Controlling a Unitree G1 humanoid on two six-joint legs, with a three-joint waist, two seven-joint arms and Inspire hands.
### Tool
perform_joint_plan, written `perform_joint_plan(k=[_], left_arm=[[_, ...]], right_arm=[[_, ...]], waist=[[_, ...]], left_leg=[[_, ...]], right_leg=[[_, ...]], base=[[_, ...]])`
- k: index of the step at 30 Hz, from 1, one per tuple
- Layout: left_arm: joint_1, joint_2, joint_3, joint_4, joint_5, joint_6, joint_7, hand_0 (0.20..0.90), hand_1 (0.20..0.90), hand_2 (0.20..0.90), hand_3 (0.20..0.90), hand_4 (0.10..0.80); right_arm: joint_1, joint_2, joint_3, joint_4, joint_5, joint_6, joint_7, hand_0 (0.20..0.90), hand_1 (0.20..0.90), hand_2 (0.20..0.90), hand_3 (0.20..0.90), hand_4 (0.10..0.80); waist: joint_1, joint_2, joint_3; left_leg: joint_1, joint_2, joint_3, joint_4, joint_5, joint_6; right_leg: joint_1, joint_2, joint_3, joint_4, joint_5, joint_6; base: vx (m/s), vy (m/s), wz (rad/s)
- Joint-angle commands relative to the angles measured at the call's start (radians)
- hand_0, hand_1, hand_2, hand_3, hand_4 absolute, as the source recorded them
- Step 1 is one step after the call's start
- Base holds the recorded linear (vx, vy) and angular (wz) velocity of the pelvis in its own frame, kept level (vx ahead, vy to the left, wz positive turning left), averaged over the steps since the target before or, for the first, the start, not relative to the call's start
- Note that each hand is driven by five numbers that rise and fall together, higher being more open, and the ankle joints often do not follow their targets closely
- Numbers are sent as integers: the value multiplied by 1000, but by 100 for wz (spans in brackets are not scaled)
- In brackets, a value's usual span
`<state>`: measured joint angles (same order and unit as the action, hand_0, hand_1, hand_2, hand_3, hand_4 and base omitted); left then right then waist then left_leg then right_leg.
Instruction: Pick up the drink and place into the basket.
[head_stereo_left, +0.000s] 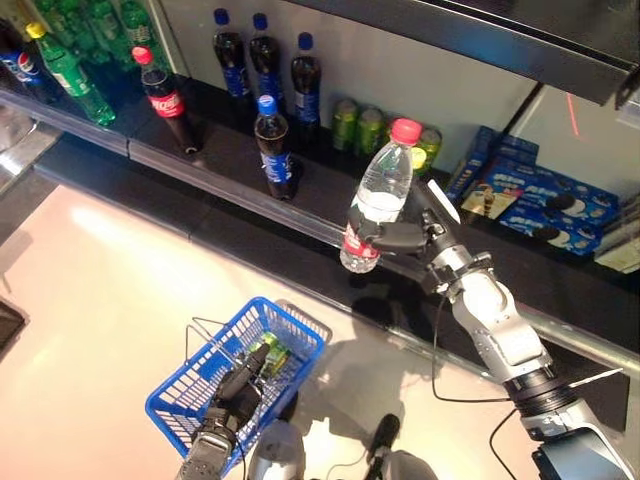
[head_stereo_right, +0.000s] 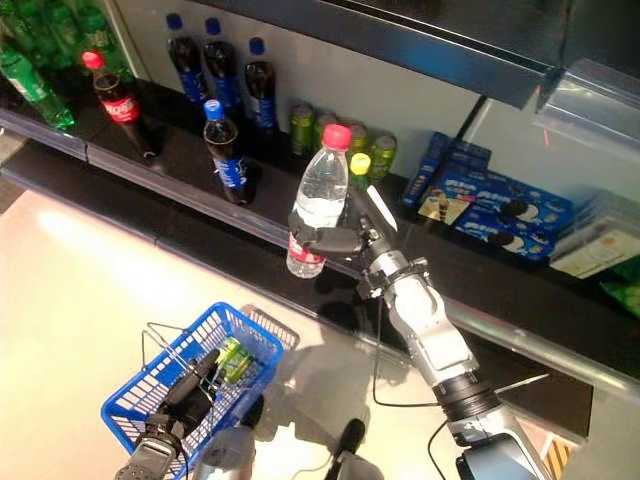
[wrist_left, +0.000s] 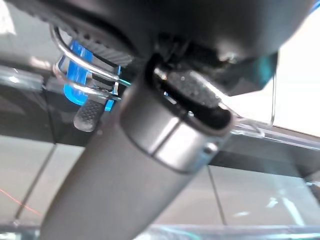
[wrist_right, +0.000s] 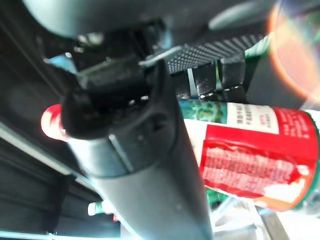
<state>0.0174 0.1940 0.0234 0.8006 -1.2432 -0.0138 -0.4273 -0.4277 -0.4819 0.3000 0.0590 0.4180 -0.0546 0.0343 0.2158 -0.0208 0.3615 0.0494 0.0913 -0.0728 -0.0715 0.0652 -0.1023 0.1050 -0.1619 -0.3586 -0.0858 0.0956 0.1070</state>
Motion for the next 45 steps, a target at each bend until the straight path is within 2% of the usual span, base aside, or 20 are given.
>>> perform_joint_plan(k=[1, 6, 11, 19, 34, 45], left_arm=[[-25, 40, -58, -235, -67, -130, -197, 300, 300, 300, 200, 100], [-38, 71, -126, -477, -54, -116, -144, 300, 300, 300, 200, 100], [-60, 100, -162, -634, -33, -91, -107, 300, 300, 300, 200, 100], [-81, 152, -205, -839, 7, -21, -118, 300, 300, 300, 200, 100], [-85, 181, -239, -1048, -65, 100, -186, 300, 300, 300, 200, 100], [-97, 193, -284, -1144, -89, 161, -248, 300, 300, 300, 200, 100]], right_arm=[[-62, 59, 34, -123, 32, -124, -43, 300, 300, 300, 200, 100], [-62, 66, 65, -102, 20, -138, -85, 300, 300, 300, 200, 100], [-64, 73, 96, -75, 6, -141, -112, 300, 300, 300, 200, 100], [-64, 94, 162, -18, 9, -147, -123, 300, 300, 300, 200, 100], [-67, 99, 226, 25, -47, -160, -127, 300, 300, 300, 200, 100], [-92, 75, 272, 58, -132, -126, -107, 300, 300, 300, 200, 100]], waist=[[37, -27, -255], [81, -38, -249], [115, -47, -247], [178, -61, -251], [218, -66, -262], [230, -72, -265]], left_leg=[[-4, 33, 53, -16, 16, 1], [-21, 28, 17, -16, 30, -1], [-34, 20, -15, -16, 39, -2], [-37, 3, -65, -16, 41, -1], [-51, -13, -108, -16, 47, 3], [-61, -17, -122, -16, 50, 1]], right_leg=[[65, 4, -30, 12, -71, -23], [77, 18, -64, 20, -82, -32], [86, 24, -94, 32, -93, -36], [109, 30, -124, 38, -105, -35], [112, 22, -137, 50, -108, -27], [108, 19, -138, 44, -100, -22]], base=[[-11, -40, 33], [6, -30, 40], [32, -15, 39], [48, -18, 15], [18, 1, 6], [0, 7, 4]])
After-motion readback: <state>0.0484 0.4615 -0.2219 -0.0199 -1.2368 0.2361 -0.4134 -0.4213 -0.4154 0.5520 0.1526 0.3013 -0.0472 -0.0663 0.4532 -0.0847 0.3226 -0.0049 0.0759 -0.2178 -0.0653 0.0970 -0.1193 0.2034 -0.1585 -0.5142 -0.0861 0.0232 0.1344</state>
